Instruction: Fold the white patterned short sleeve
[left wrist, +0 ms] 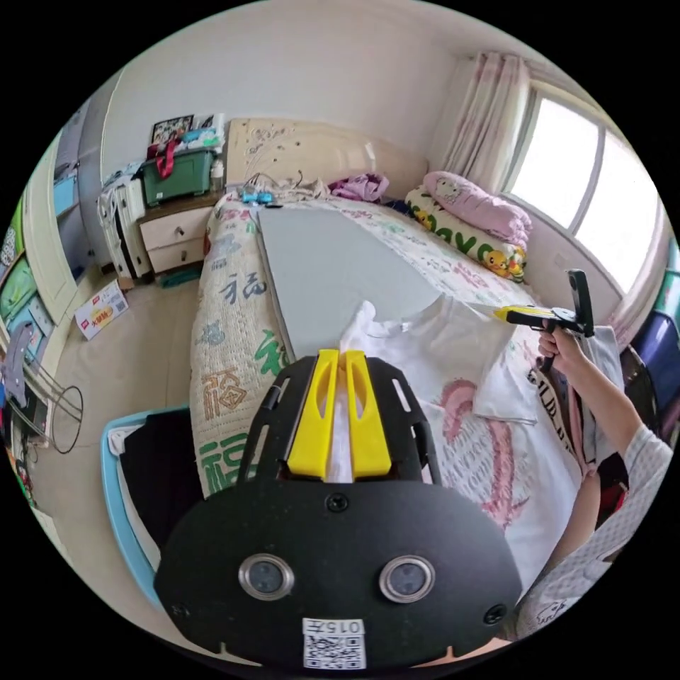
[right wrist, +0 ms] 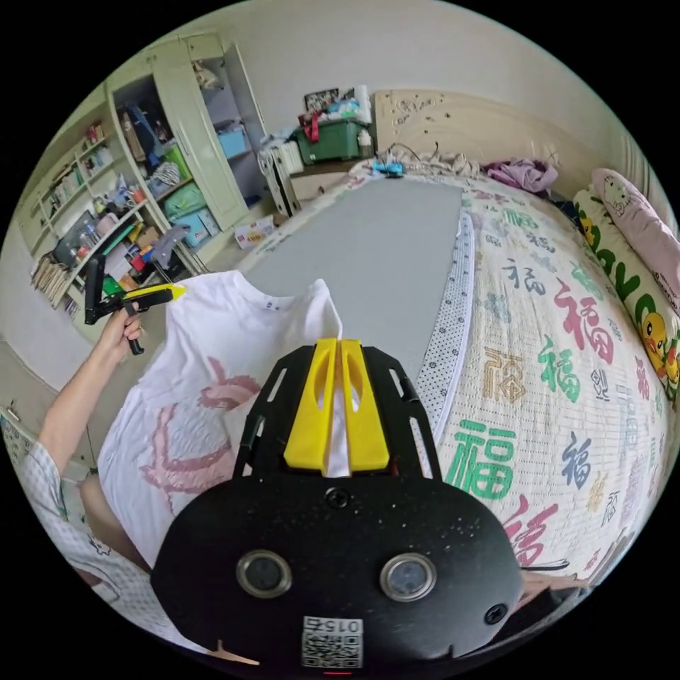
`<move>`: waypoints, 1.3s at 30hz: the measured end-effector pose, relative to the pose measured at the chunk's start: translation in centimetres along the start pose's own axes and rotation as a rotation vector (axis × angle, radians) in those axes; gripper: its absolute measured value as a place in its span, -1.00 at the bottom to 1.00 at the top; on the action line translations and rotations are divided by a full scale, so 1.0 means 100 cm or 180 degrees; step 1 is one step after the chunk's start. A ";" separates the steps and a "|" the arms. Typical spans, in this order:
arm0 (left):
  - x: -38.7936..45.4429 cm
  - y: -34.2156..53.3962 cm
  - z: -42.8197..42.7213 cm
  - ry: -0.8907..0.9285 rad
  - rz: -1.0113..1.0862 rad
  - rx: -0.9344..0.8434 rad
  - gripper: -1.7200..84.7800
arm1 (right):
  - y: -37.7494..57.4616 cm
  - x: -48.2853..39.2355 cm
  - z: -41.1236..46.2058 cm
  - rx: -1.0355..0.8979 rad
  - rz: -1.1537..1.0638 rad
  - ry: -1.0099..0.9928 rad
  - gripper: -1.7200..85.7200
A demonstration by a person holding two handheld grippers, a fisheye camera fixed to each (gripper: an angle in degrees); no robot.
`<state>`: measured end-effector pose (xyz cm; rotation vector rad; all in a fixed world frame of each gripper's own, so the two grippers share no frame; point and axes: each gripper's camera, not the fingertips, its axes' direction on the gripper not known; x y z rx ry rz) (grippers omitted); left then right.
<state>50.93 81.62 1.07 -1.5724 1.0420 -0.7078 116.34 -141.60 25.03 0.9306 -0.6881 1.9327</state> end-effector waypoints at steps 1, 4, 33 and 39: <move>0.010 0.008 -0.029 0.0063 0.0107 0.0162 -0.96 | 0.009 -0.005 -0.017 0.0081 -0.0033 -0.0022 -0.98; 0.040 0.050 -0.110 0.0315 0.0387 0.0481 -0.96 | 0.073 -0.038 -0.116 0.0445 -0.0248 -0.0198 -0.98; -0.013 0.244 -0.335 0.1161 -0.0534 0.1596 -0.86 | 0.232 -0.110 -0.187 -0.0060 0.0522 -0.0125 -0.72; -0.077 0.189 -0.233 0.0393 -0.1378 0.0363 -0.72 | 0.139 -0.084 -0.085 -0.0376 0.0884 0.0417 -0.60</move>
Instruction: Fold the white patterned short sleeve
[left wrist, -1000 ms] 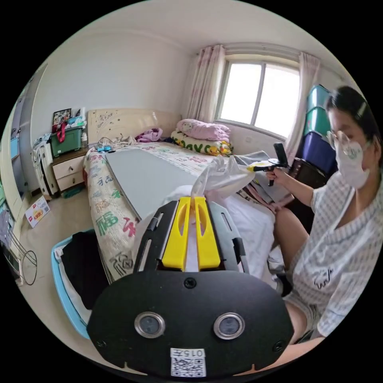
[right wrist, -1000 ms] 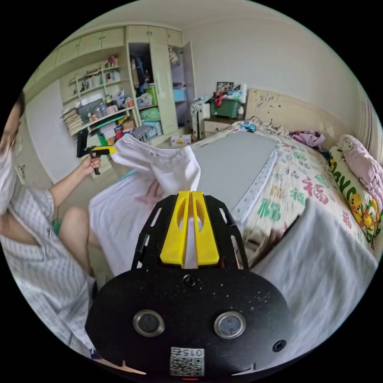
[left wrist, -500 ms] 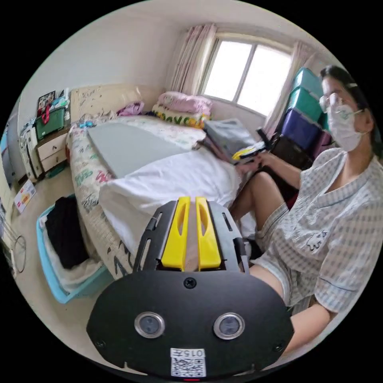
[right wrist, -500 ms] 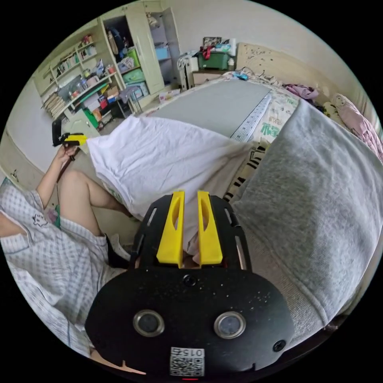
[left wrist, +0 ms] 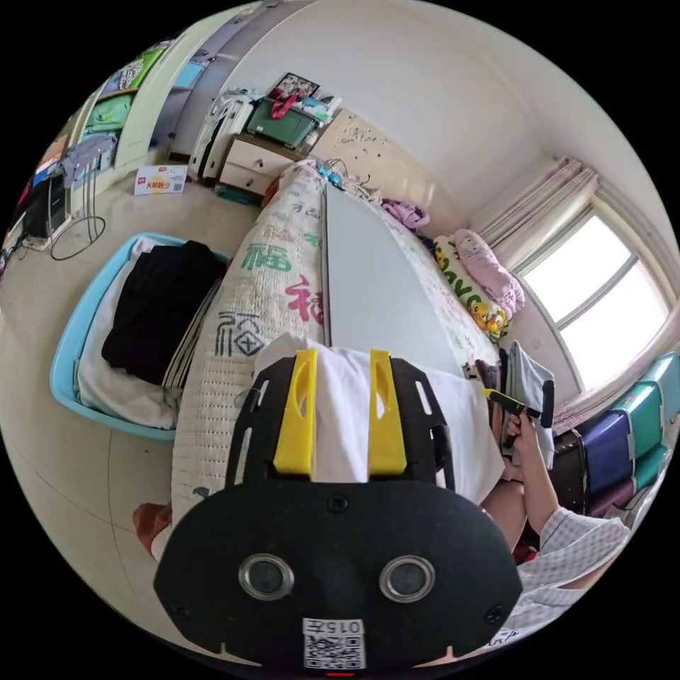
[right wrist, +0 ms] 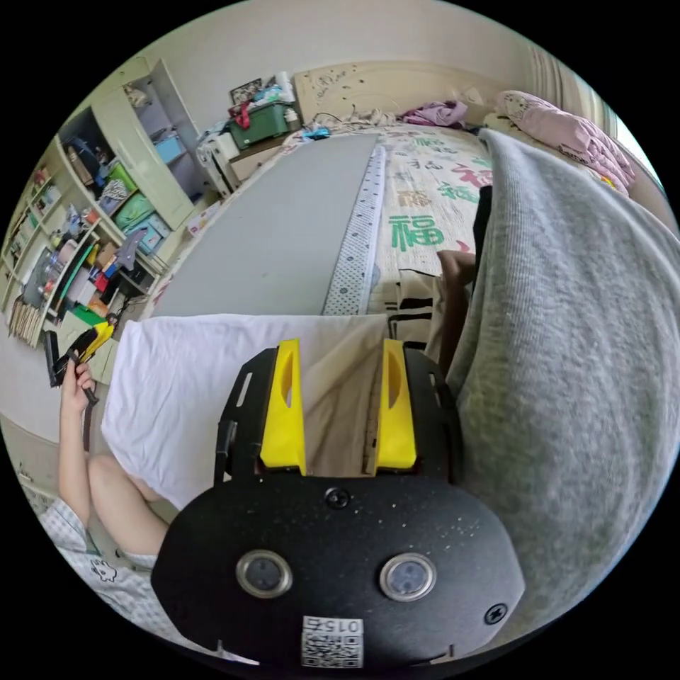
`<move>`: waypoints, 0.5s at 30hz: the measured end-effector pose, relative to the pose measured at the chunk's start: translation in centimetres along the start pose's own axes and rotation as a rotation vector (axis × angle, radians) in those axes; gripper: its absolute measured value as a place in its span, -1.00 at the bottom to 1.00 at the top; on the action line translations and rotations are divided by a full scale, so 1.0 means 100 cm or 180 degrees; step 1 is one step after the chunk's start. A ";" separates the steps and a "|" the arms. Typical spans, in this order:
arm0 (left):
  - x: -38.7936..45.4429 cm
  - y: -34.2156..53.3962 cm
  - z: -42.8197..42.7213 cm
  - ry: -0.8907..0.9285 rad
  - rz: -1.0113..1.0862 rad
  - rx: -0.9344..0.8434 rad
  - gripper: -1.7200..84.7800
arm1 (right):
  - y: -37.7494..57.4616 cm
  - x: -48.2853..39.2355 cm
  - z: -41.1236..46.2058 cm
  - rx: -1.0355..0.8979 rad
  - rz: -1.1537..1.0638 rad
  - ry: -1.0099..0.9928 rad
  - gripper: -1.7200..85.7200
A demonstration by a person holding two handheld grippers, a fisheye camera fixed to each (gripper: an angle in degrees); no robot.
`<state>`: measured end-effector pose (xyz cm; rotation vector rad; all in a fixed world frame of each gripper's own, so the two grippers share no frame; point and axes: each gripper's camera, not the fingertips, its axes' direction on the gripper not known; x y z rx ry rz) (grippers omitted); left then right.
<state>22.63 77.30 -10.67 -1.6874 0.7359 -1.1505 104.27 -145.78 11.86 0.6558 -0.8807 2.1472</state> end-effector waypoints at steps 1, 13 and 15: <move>-0.011 -0.003 0.014 -0.0031 -0.0011 -0.0108 -0.71 | -0.010 0.002 0.014 -0.0040 0.0042 0.0016 -0.59; -0.052 -0.053 0.065 0.0168 -0.0006 -0.0505 -0.93 | -0.081 0.004 0.092 -0.0158 0.0091 -0.0531 -0.91; -0.050 -0.053 0.057 0.0105 0.0025 -0.0375 -0.95 | -0.084 -0.002 0.089 0.0080 0.0088 -0.0415 -0.93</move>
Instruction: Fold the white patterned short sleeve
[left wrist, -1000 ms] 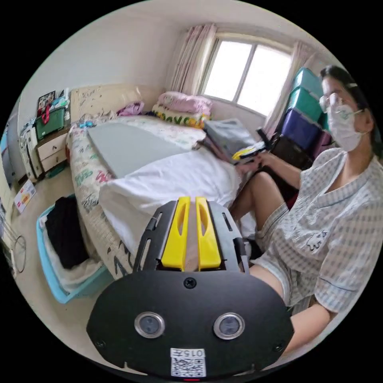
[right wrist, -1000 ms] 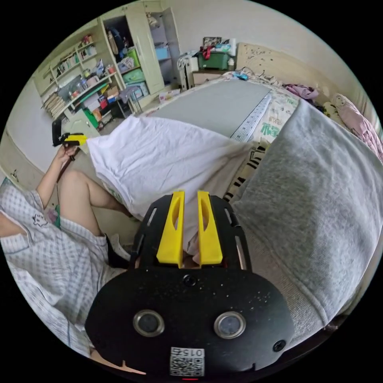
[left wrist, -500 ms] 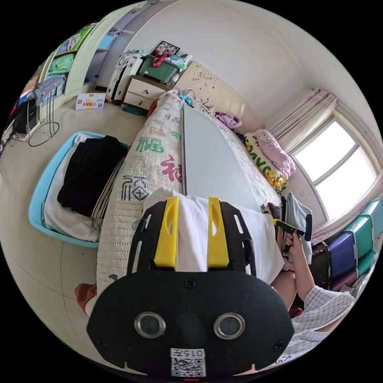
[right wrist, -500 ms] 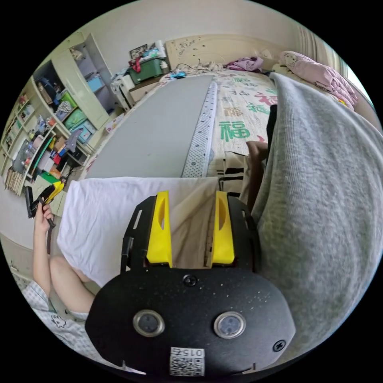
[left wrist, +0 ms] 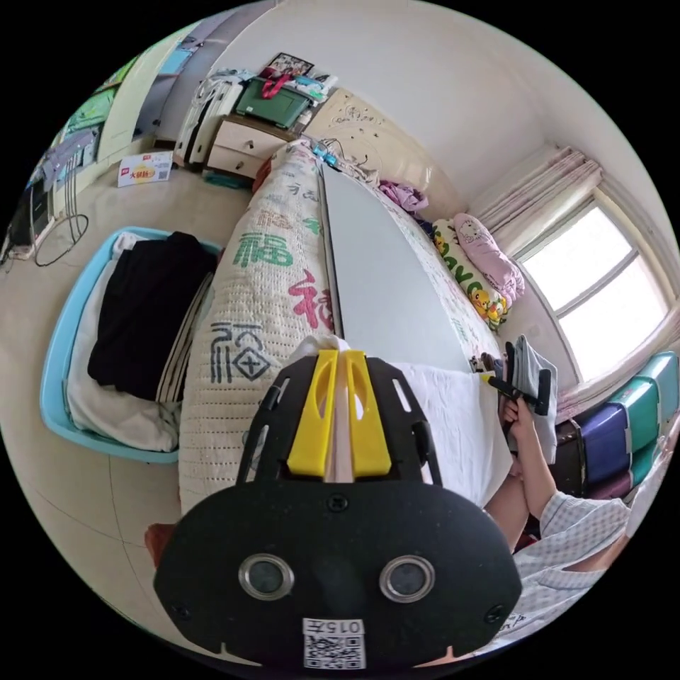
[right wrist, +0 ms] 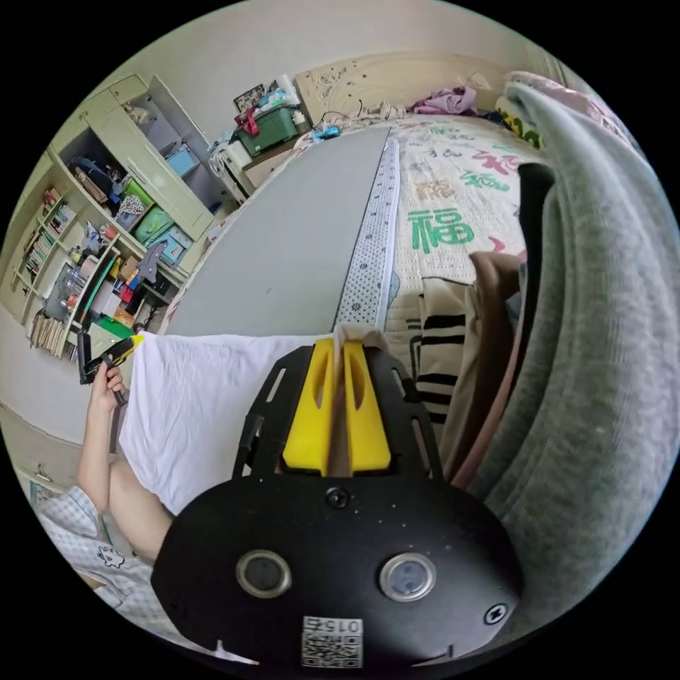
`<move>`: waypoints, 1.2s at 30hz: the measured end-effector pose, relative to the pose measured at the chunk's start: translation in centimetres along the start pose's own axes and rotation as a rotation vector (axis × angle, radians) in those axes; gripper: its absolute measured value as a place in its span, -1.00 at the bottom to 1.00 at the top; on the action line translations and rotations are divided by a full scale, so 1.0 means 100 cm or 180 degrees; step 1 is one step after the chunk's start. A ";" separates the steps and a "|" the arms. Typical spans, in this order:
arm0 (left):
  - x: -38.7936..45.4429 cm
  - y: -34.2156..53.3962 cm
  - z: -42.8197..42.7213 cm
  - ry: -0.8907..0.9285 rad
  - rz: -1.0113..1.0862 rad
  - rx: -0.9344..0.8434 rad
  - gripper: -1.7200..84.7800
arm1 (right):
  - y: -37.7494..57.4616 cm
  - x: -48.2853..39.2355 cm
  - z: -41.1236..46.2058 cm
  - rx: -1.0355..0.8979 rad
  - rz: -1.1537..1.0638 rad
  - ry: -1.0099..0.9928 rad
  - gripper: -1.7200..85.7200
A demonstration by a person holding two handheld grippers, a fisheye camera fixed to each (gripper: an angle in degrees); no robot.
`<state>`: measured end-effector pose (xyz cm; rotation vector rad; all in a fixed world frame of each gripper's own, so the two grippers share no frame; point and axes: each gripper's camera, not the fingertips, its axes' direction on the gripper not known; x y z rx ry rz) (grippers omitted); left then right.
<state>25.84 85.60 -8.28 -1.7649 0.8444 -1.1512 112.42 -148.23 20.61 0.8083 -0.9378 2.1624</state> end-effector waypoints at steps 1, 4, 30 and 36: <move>0.004 0.003 -0.007 -0.0072 0.0061 0.0113 -0.95 | 0.001 -0.001 -0.002 0.0085 0.0000 0.0043 -0.93; 0.018 0.010 -0.023 -0.0139 0.0264 0.0427 -0.96 | 0.002 -0.003 -0.013 0.0451 0.0028 0.0169 -0.94; 0.115 0.129 -0.034 0.0019 0.1842 0.0148 -0.76 | 0.048 0.113 -0.024 0.0598 -0.1534 -0.0517 -0.81; 0.213 0.234 -0.012 0.0939 0.3460 -0.0691 -0.76 | 0.139 0.116 -0.057 -0.0115 -0.3056 -0.1769 -0.77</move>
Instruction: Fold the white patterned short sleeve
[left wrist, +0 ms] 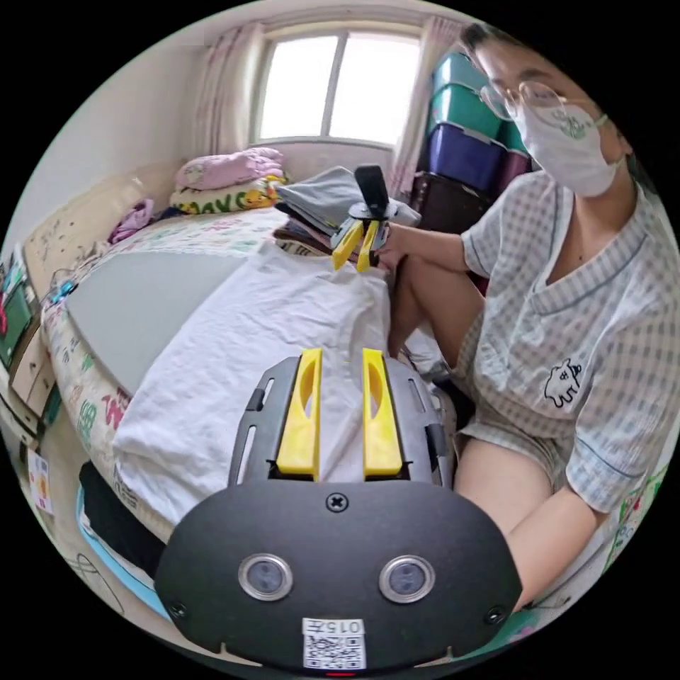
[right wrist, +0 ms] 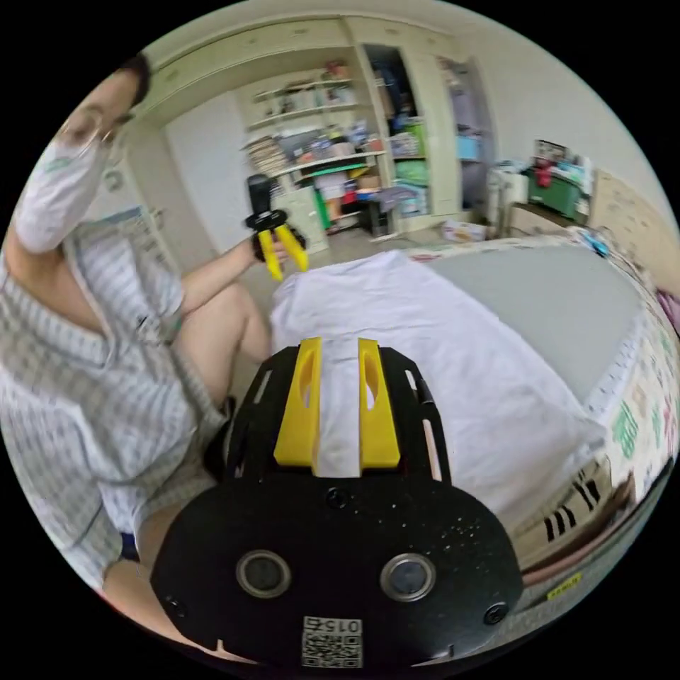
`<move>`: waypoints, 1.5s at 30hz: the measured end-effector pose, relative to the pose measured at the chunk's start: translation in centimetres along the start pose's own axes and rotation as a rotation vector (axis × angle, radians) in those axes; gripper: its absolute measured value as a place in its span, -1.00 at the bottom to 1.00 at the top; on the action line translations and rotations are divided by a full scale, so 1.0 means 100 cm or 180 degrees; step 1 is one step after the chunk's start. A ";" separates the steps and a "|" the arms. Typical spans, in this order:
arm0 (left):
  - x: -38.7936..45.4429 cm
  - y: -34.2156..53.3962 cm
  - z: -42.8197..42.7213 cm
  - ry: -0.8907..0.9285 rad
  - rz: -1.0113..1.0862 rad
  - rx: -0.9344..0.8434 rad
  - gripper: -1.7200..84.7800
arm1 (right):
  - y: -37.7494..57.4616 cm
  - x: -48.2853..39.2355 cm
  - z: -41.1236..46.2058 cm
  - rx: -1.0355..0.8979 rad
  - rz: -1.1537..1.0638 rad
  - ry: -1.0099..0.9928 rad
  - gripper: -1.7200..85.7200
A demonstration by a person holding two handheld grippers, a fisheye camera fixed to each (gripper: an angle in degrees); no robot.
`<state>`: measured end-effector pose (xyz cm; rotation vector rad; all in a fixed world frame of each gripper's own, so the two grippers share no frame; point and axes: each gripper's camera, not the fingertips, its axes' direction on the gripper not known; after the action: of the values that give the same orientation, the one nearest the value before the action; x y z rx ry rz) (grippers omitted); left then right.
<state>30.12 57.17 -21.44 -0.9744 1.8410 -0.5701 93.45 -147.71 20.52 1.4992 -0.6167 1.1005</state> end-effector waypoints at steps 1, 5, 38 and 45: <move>0.015 -0.001 0.013 0.0089 0.0116 -0.0127 -0.76 | 0.007 -0.005 0.000 -0.0093 -0.0113 -0.0095 -0.77; 0.036 0.012 0.041 0.0183 0.0098 -0.0418 -0.77 | 0.067 -0.008 -0.004 -0.0621 -0.0411 -0.0045 -0.76; 0.066 0.057 0.027 0.0178 0.0214 -0.0579 -0.96 | 0.193 0.229 -0.101 -0.0912 -0.0768 0.0240 -0.92; 0.046 0.056 0.034 0.0399 0.0241 -0.0912 -0.97 | 0.194 0.295 -0.045 -0.1428 -0.0712 0.0075 -0.90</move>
<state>29.89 56.74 -29.43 -1.0700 2.1025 -0.3325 88.19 -142.63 55.33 1.1323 -0.6149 0.7459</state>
